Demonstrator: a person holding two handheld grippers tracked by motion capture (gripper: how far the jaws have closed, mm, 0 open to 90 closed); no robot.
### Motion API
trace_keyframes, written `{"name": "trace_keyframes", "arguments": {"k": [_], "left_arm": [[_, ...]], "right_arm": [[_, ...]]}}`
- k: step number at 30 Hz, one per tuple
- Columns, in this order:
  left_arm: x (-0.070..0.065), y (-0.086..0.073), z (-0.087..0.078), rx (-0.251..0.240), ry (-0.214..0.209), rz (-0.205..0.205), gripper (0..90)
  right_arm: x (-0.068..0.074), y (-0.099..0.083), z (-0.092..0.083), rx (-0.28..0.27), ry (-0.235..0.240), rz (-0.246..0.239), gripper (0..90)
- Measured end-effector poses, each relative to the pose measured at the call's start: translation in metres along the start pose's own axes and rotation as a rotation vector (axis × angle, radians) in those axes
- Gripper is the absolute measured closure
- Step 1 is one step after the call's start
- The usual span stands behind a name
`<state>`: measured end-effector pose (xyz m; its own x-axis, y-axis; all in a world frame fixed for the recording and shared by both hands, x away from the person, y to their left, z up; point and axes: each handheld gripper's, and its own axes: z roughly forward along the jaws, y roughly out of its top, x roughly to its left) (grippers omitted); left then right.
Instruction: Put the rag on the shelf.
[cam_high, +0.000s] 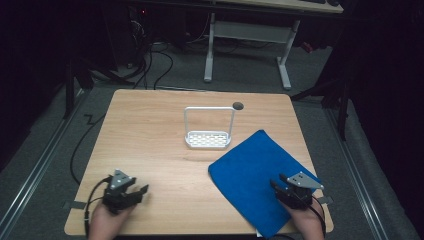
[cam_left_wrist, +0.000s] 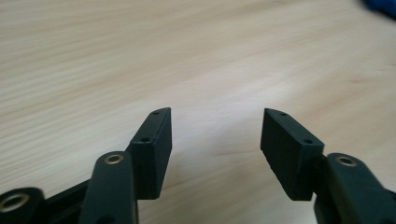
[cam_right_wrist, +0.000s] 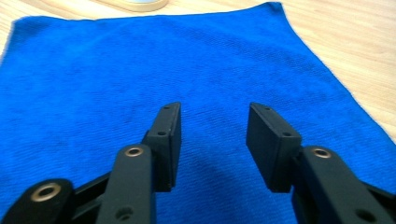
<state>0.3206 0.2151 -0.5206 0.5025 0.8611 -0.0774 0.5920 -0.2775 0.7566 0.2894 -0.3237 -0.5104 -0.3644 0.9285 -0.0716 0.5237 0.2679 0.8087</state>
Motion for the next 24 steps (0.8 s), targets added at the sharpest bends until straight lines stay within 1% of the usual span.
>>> {"name": "trace_keyframes", "arguments": {"k": [1,2,3,4,5,6,7,9,10,11,12,13,14,15,16,17,18,19,20,21,23,24], "left_arm": [[0.014,-0.001,-0.004,-0.04,-0.027,-0.089,43.6],[0.014,-0.001,-0.004,-0.04,-0.027,-0.089,44.1],[0.017,-0.001,-0.004,-0.06,-0.044,-0.119,44.1],[0.018,-0.001,-0.003,-0.066,-0.06,-0.133,44.6],[0.016,0.0,0.0,-0.064,-0.063,-0.117,44.6],[0.016,0.0,0.0,-0.064,-0.063,-0.117,44.5],[0.014,0.001,0.002,-0.058,-0.054,-0.092,44.5],[0.013,0.002,0.005,-0.054,-0.06,-0.088,44.6],[0.012,0.002,0.006,-0.051,-0.064,-0.089,44.5],[0.011,0.002,0.006,-0.049,-0.062,-0.088,44.3],[0.01,0.001,0.006,-0.045,-0.063,-0.082,44.3],[0.008,0.001,0.006,-0.039,-0.055,-0.072,44.4],[0.008,0.001,0.006,-0.039,-0.055,-0.072,44.4],[0.009,0.001,0.006,-0.04,-0.056,-0.074,44.4],[0.009,0.0,0.006,-0.044,-0.058,-0.08,44.3],[0.01,0.0,0.006,-0.043,-0.058,-0.081,44.3],[0.011,0.0,0.006,-0.046,-0.059,-0.087,44.1],[0.012,0.0,0.006,-0.043,-0.062,-0.091,44.1],[0.013,0.0,0.007,-0.042,-0.061,-0.094,43.9],[0.013,0.0,0.007,-0.041,-0.061,-0.096,43.9],[0.015,-0.001,0.007,-0.04,-0.062,-0.098,43.7],[0.016,-0.001,0.006,-0.041,-0.063,-0.102,43.5]], "right_arm": [[-0.002,0.0,0.003,0.01,0.015,0.025,55.1],[-0.002,0.0,0.003,0.01,0.015,0.025,55.1],[-0.003,0.001,0.005,0.017,0.026,0.05,55.1],[-0.002,0.002,0.006,0.018,0.027,0.055,55.4],[0.001,0.003,0.007,0.008,0.021,0.027,56.4],[0.001,0.003,0.007,0.008,0.021,0.027,56.4],[0.002,0.003,0.007,0.007,0.02,0.023,57.0],[0.002,0.002,0.007,0.02,0.035,0.014,61.9],[0.004,0.002,0.006,0.017,0.041,-0.003,63.1],[0.01,0.004,0.005,0.015,0.093,-0.023,69.6],[0.01,0.004,0.005,0.015,0.093,-0.023,69.6],[0.021,0.006,0.004,0.017,0.148,-0.078,77.6],[0.021,0.006,0.004,0.017,0.148,-0.078,77.6],[0.026,0.007,0.005,0.024,0.161,-0.098,82.3],[0.031,0.007,0.007,0.045,0.174,-0.121,87.9],[0.037,0.008,0.01,0.073,0.185,-0.137,90.0],[0.042,0.008,0.016,0.101,0.208,-0.147,90.0],[0.042,0.008,0.016,0.101,0.208,-0.147,90.0],[0.047,0.007,0.022,0.135,0.218,-0.16,90.0],[0.048,0.007,0.024,0.152,0.223,-0.159,90.0],[0.05,0.006,0.026,0.153,0.225,-0.164,90.0],[0.054,0.008,0.026,0.16,0.23,-0.173,90.0]]}}
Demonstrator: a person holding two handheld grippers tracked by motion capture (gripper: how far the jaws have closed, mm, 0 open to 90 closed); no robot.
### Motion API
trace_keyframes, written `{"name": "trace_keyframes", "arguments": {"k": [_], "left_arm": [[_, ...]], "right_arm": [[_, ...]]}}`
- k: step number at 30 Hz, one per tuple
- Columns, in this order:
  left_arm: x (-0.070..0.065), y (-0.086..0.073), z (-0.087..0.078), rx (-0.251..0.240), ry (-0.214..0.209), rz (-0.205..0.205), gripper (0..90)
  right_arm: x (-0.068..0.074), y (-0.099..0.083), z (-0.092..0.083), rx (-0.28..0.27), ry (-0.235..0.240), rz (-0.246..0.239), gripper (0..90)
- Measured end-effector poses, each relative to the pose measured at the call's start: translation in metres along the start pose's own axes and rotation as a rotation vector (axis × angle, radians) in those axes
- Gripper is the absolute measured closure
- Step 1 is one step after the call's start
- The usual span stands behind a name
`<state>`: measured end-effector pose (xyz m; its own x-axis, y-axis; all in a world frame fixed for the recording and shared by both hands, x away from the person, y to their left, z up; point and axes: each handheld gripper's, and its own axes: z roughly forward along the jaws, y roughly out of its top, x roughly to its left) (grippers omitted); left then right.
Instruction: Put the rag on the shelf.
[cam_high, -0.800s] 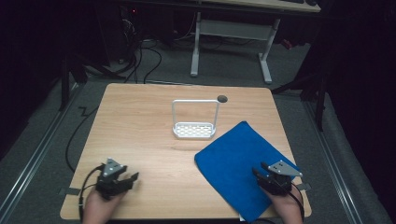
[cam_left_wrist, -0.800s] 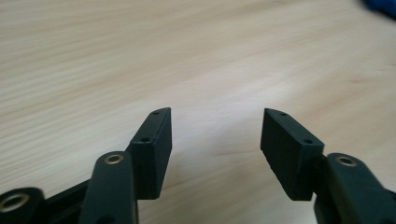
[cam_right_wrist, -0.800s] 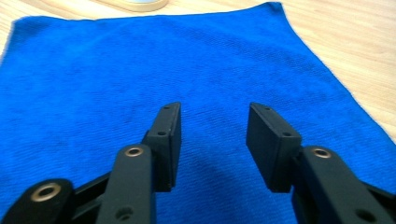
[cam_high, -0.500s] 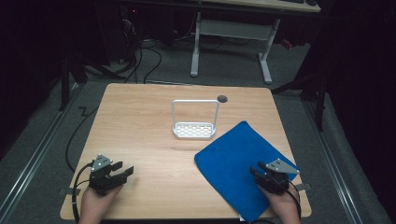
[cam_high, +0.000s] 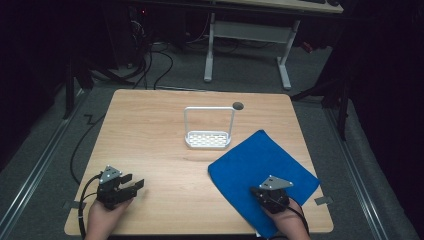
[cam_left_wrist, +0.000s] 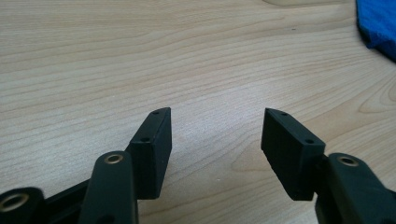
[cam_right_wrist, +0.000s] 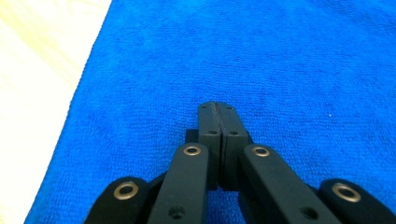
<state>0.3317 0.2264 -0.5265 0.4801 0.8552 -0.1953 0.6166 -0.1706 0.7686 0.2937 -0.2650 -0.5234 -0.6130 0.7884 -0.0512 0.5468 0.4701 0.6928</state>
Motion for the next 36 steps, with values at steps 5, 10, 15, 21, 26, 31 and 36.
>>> {"name": "trace_keyframes", "arguments": {"k": [5,10,15,21,26,31,36], "left_arm": [[0.001,0.0,-0.001,-0.008,0.0,-0.006,43.3],[-0.001,0.001,-0.001,-0.008,-0.003,0.001,43.3],[-0.014,0.003,0.006,-0.007,-0.024,0.024,43.4],[-0.052,0.008,0.019,0.002,-0.121,0.073,49.5],[-0.093,0.015,0.03,0.003,-0.254,0.103,63.6],[-0.163,0.013,0.057,0.122,-0.416,0.205,82.1],[-0.191,0.003,0.068,0.191,-0.473,0.282,81.8]], "right_arm": [[0.018,0.008,0.007,0.002,0.026,-0.036,90.0],[0.04,0.02,0.017,0.0,0.063,-0.081,90.0],[0.071,0.036,0.031,-0.007,0.132,-0.155,90.0],[0.054,0.037,0.016,-0.092,0.099,-0.094,90.0],[0.02,0.026,0.003,-0.115,0.033,-0.003,90.0],[-0.008,0.013,-0.007,-0.131,-0.03,0.062,90.0],[-0.015,0.011,-0.007,-0.115,-0.08,0.056,90.0]]}}
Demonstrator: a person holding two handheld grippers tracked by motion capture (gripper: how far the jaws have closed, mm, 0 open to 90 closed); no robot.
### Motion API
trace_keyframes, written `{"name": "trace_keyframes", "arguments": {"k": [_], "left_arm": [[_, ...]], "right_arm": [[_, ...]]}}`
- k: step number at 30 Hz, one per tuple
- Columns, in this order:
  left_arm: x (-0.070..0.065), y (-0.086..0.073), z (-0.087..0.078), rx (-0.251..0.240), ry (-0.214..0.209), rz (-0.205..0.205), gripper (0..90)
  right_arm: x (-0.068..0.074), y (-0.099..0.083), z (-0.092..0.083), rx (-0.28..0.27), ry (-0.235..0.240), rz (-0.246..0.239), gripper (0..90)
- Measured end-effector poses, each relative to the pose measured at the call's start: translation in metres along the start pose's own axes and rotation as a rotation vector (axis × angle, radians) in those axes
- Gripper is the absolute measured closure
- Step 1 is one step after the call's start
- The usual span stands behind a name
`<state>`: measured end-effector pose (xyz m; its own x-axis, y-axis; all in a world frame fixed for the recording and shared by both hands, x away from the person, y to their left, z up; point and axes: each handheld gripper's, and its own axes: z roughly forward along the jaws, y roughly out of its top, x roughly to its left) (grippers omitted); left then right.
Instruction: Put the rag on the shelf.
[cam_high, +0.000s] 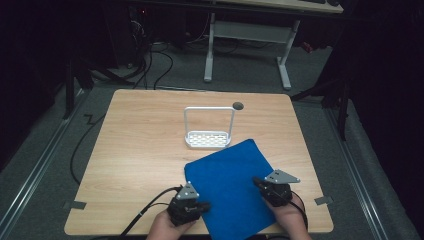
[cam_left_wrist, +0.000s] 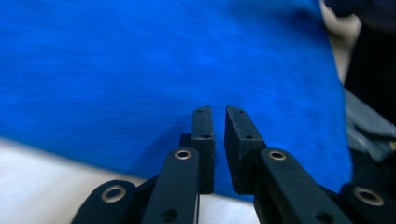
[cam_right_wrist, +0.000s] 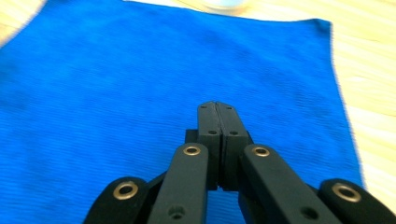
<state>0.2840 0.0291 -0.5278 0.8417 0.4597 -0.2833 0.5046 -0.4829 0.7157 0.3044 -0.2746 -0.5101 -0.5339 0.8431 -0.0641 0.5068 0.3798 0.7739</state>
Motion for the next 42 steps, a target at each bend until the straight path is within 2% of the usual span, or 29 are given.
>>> {"name": "trace_keyframes", "arguments": {"k": [2,4,5,7,10,11,12,13,14,15,17,18,19,22,23,24,25,26,28,29,30,31,32,34,37,39,40,41,42], "left_arm": [[-0.004,-0.002,0.004,0.015,-0.001,0.02,81.7],[-0.001,-0.002,0.002,0.026,-0.005,0.007,82.5],[0.003,-0.003,-0.002,0.022,0.011,0.009,83.3],[0.009,-0.005,-0.006,0.013,0.019,-0.003,84.2],[0.017,-0.009,-0.012,0.003,0.036,-0.021,85.1],[0.027,-0.012,-0.02,-0.006,0.061,-0.042,85.1],[0.027,-0.012,-0.02,-0.006,0.061,-0.042,85.1],[0.038,-0.017,-0.03,-0.016,0.09,-0.071,85.0],[0.044,-0.019,-0.036,-0.022,0.103,-0.092,85.0],[0.044,-0.019,-0.036,-0.022,0.103,-0.092,85.0],[0.056,-0.025,-0.047,-0.033,0.133,-0.13,85.0],[0.062,-0.028,-0.054,-0.035,0.155,-0.145,84.9],[0.065,-0.029,-0.057,-0.035,0.168,-0.152,84.5],[0.075,-0.029,-0.066,-0.044,0.207,-0.167,80.3],[0.078,-0.026,-0.066,-0.064,0.206,-0.174,74.4],[0.082,-0.015,-0.062,-0.104,0.207,-0.176,70.8],[0.082,-0.015,-0.062,-0.104,0.207,-0.176,67.4],[0.084,-0.002,-0.053,-0.114,0.221,-0.139,64.6],[0.086,0.002,-0.048,-0.109,0.222,-0.129,63.1],[0.089,0.007,-0.038,-0.086,0.238,-0.124,63.4],[0.089,0.007,-0.038,-0.086,0.238,-0.124,64.7],[0.089,0.007,-0.032,-0.051,0.245,-0.122,65.7],[0.088,0.005,-0.031,-0.058,0.251,-0.108,65.7],[0.085,0.002,-0.033,-0.052,0.258,-0.09,66.7],[0.08,-0.007,-0.041,-0.051,0.252,-0.101,67.8],[0.071,-0.016,-0.047,-0.04,0.272,-0.066,68.0],[0.068,-0.018,-0.05,-0.034,0.274,-0.062,68.0],[0.064,-0.024,-0.055,-0.024,0.266,-0.078,68.1],[0.064,-0.024,-0.055,-0.024,0.266,-0.078,68.0]], "right_arm": [[-0.004,-0.001,0.001,0.015,-0.033,-0.004,90.0],[-0.011,-0.004,0.005,0.046,-0.075,0.002,90.0],[-0.019,-0.008,0.009,0.073,-0.087,0.035,90.0],[-0.024,-0.012,0.013,0.094,-0.084,0.056,90.0],[-0.022,-0.014,0.01,0.091,-0.035,0.112,90.0],[-0.017,-0.016,0.008,0.087,-0.012,0.117,90.0],[-0.017,-0.016,0.008,0.087,-0.012,0.117,90.0],[-0.004,-0.017,0.004,0.099,0.041,0.105,90.0],[0.003,-0.017,0.003,0.105,0.063,0.087,90.0],[0.003,-0.017,0.003,0.105,0.063,0.087,90.0],[0.019,-0.015,0.001,0.117,0.106,0.034,90.0],[0.023,-0.013,0.001,0.115,0.12,0.027,90.0],[0.027,-0.01,0.001,0.094,0.13,0.013,89.5],[0.026,-0.004,0.002,0.054,0.099,0.016,85.8],[0.023,-0.002,0.004,0.049,0.067,0.012,85.3],[0.013,0.003,0.012,0.044,0.025,0.021,83.8],[0.013,0.003,0.012,0.044,0.025,0.021,83.8],[0.001,0.01,0.022,0.045,-0.033,0.038,82.1],[-0.003,0.012,0.025,0.046,-0.051,0.043,81.9],[-0.01,0.015,0.034,0.064,-0.071,0.065,81.8],[-0.01,0.015,0.034,0.064,-0.071,0.065,81.8],[-0.012,0.015,0.038,0.078,-0.075,0.059,81.8],[-0.011,0.014,0.043,0.103,-0.073,0.053,82.4],[-0.008,0.013,0.043,0.096,-0.066,0.042,83.1],[-0.001,0.01,0.039,0.086,-0.031,0.039,83.7],[0.009,0.006,0.035,0.08,0.012,0.03,83.6],[0.009,0.006,0.035,0.08,0.012,0.03,83.6],[0.014,0.004,0.031,0.076,0.04,0.024,83.5],[0.014,0.004,0.031,0.076,0.04,0.024,83.5]]}}
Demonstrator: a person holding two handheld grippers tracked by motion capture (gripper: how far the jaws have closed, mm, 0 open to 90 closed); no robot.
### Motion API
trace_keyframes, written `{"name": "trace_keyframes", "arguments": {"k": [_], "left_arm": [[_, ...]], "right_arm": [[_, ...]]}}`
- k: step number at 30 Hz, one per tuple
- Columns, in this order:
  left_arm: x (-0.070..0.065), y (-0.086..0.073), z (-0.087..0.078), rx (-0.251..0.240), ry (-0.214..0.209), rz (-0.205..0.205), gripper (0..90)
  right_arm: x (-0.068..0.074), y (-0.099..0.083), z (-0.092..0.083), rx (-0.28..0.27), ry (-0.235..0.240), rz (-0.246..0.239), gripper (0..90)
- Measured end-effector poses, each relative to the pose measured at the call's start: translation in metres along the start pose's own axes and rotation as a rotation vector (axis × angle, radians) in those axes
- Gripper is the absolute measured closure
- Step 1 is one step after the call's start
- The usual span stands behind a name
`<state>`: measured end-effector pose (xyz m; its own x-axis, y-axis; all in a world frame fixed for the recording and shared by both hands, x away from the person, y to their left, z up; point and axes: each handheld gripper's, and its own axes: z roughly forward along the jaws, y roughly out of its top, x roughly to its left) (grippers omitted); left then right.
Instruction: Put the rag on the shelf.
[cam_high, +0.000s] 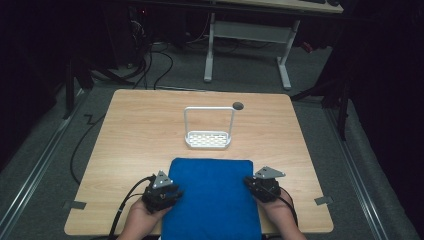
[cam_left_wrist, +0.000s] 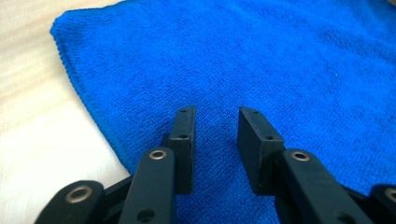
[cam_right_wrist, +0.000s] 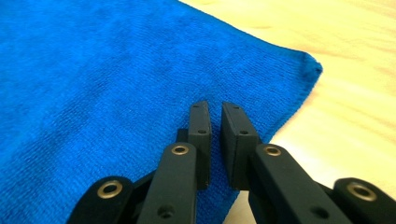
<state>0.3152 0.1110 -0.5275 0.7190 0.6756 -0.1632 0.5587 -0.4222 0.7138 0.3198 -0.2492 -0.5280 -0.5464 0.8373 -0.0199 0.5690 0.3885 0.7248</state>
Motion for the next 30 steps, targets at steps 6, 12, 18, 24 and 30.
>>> {"name": "trace_keyframes", "arguments": {"k": [6,12,18,24,30], "left_arm": [[-0.002,-0.009,-0.009,0.002,-0.021,-0.031,68.4],[0.017,0.001,-0.013,-0.1,0.038,-0.046,63.2],[0.05,0.013,-0.009,-0.141,0.112,-0.139,62.6],[0.061,0.023,0.007,-0.12,0.126,-0.139,57.4],[0.064,0.031,0.025,-0.083,0.102,-0.141,63.2]], "right_arm": [[0.011,-0.004,-0.008,0.008,0.037,-0.052,77.0],[-0.002,-0.002,-0.016,-0.07,0.015,0.006,72.9],[-0.008,-0.003,-0.015,-0.068,0.015,0.024,69.2],[-0.012,-0.003,-0.017,-0.077,0.013,0.034,68.5],[-0.016,-0.003,-0.018,-0.087,-0.012,0.077,68.5]]}}
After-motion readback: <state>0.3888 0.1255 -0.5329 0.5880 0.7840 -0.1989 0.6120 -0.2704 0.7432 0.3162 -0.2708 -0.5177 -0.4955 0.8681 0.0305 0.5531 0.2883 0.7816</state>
